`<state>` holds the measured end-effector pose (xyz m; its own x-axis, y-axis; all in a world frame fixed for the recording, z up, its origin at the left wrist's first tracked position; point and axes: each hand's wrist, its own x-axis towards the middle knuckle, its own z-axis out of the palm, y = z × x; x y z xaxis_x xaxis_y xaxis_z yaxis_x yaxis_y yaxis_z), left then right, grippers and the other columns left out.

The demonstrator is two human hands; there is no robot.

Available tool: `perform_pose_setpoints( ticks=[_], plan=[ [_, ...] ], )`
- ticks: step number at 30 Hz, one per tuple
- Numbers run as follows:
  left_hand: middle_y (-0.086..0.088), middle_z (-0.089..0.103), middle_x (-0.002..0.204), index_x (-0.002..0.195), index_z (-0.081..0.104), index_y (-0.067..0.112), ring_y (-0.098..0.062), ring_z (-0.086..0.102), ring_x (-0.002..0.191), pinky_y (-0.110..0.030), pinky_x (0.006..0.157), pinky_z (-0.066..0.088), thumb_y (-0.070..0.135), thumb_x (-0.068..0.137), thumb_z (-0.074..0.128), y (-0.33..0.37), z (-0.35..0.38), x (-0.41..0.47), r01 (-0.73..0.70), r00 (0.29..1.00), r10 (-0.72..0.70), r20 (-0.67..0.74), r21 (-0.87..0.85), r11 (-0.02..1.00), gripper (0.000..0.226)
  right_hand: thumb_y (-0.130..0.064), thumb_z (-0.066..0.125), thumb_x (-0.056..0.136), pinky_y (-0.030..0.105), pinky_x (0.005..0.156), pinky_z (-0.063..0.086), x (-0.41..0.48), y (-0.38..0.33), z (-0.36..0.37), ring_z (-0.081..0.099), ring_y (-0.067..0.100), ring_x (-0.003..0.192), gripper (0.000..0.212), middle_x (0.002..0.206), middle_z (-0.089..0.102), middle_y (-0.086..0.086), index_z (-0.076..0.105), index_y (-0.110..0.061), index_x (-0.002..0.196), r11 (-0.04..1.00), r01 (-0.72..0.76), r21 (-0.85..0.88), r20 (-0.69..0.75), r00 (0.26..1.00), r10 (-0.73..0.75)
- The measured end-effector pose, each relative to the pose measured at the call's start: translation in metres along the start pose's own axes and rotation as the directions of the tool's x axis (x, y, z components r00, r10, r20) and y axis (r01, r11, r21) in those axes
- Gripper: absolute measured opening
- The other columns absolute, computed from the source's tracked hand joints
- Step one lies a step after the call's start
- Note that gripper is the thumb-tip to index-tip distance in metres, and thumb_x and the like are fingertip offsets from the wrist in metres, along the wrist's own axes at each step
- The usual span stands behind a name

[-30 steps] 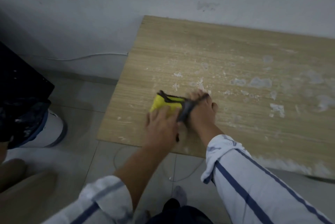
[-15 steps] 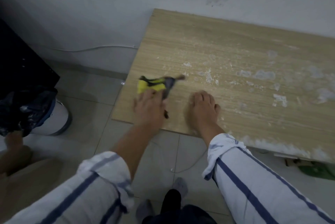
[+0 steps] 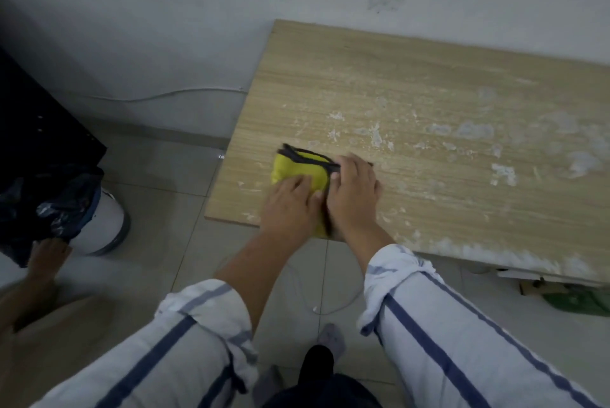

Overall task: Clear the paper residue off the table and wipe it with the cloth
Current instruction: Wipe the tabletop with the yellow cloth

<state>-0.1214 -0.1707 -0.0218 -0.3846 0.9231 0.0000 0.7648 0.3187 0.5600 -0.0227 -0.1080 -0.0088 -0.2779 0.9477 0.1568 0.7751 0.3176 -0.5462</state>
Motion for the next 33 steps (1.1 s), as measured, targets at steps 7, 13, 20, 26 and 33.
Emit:
perform_pose_setpoints(
  ticks=[7,13,20,26,33],
  plan=[
    [-0.011,0.025,0.153,0.142,0.036,0.012,-0.026,0.021,0.142,-0.036,0.116,0.016,0.009,0.089,0.043,-0.011,-0.004,0.004,0.141,0.987,-0.147,-0.067,-0.076,0.987,0.053,-0.036,0.036,0.097,0.042,0.11,0.02,-0.006,0.001,0.021,0.022,0.023,0.14,0.045,0.152,0.028,0.003,0.037,-0.02,0.139,0.991,0.132,-0.019,0.334,0.935,-0.119],
    [-0.005,0.015,0.158,0.146,0.027,0.014,-0.024,0.003,0.146,-0.047,0.118,0.002,0.026,0.096,0.037,-0.004,0.012,0.011,0.117,0.993,-0.12,0.005,0.198,0.973,0.053,-0.04,0.033,0.098,0.041,0.106,0.021,-0.011,0.033,0.003,0.021,0.022,0.139,0.043,0.152,0.029,0.003,0.043,-0.016,0.133,0.971,0.153,-0.186,0.285,0.954,-0.096],
    [-0.003,0.009,0.159,0.149,0.018,0.016,-0.023,-0.001,0.146,-0.046,0.118,-0.001,0.031,0.098,0.03,0.019,0.033,0.02,-0.008,0.992,-0.024,0.121,0.256,0.967,0.054,-0.027,0.043,0.094,0.043,0.097,0.036,-0.005,0.124,-0.075,0.044,0.033,0.121,0.036,0.125,0.054,0.015,0.049,-0.007,0.123,0.883,-0.327,-0.337,-0.016,0.939,0.342],
    [-0.002,0.008,0.159,0.149,0.016,0.016,-0.024,-0.001,0.146,-0.046,0.118,-0.001,0.032,0.099,0.028,0.034,0.045,0.025,-0.044,0.987,0.001,0.163,0.266,0.963,0.055,-0.018,0.039,0.092,0.045,0.105,0.03,-0.026,0.07,-0.029,0.041,0.035,0.128,0.043,0.135,0.048,0.022,0.043,0.0,0.131,0.99,-0.069,-0.125,0.19,0.977,0.093],
    [-0.002,0.004,0.159,0.15,0.011,0.015,-0.023,-0.004,0.146,-0.045,0.118,-0.003,0.033,0.099,0.025,0.049,0.052,0.027,-0.1,0.977,0.04,0.21,0.282,0.954,0.056,-0.034,0.044,0.092,0.047,0.103,0.031,-0.043,0.171,-0.101,0.038,0.033,0.125,0.038,0.136,0.05,0.008,0.049,-0.021,0.128,0.794,-0.529,-0.3,-0.085,0.844,0.53]
  ],
)
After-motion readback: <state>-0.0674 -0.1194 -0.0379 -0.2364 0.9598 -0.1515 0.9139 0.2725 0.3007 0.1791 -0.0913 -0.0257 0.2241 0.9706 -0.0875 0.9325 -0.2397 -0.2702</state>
